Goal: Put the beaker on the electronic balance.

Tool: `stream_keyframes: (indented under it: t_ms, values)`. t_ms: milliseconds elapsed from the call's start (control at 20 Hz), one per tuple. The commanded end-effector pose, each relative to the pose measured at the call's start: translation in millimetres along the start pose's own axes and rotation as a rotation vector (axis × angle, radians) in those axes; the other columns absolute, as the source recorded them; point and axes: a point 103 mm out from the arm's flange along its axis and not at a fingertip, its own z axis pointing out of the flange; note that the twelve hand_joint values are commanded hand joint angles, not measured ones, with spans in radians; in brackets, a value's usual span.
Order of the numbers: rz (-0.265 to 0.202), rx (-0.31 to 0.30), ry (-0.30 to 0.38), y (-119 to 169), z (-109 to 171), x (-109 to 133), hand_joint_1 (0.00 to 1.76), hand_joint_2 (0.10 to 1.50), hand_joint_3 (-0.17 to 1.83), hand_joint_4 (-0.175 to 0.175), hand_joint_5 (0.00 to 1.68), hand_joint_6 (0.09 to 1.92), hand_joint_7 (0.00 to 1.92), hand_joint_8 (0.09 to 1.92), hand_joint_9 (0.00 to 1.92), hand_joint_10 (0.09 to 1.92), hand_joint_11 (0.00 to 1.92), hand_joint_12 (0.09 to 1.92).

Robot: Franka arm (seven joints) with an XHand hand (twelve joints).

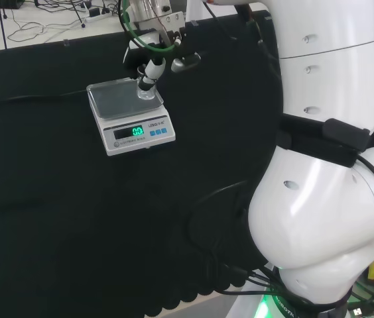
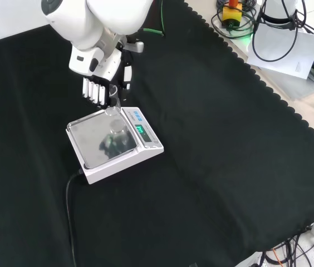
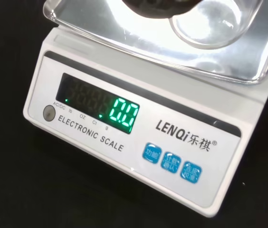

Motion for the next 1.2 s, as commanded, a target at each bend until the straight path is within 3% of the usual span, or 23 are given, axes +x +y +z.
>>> stream_keyframes:
  t_ms: [50,500,1200]
  values:
    - [-0.034,0.018,0.014,20,5,4,1.47,1.24,0.00,-0.175,0.66,1.45,0.55,1.32,0.80,1.38,0.57,1.71]
    - [-0.055,0.045,0.019,28,12,1,1.47,1.24,0.00,-0.175,0.66,1.45,0.56,1.31,0.80,1.38,0.57,1.71]
    - [-0.048,0.051,0.019,29,18,3,1.47,1.23,0.00,-0.175,0.66,1.45,0.56,1.31,0.81,1.38,0.58,1.70]
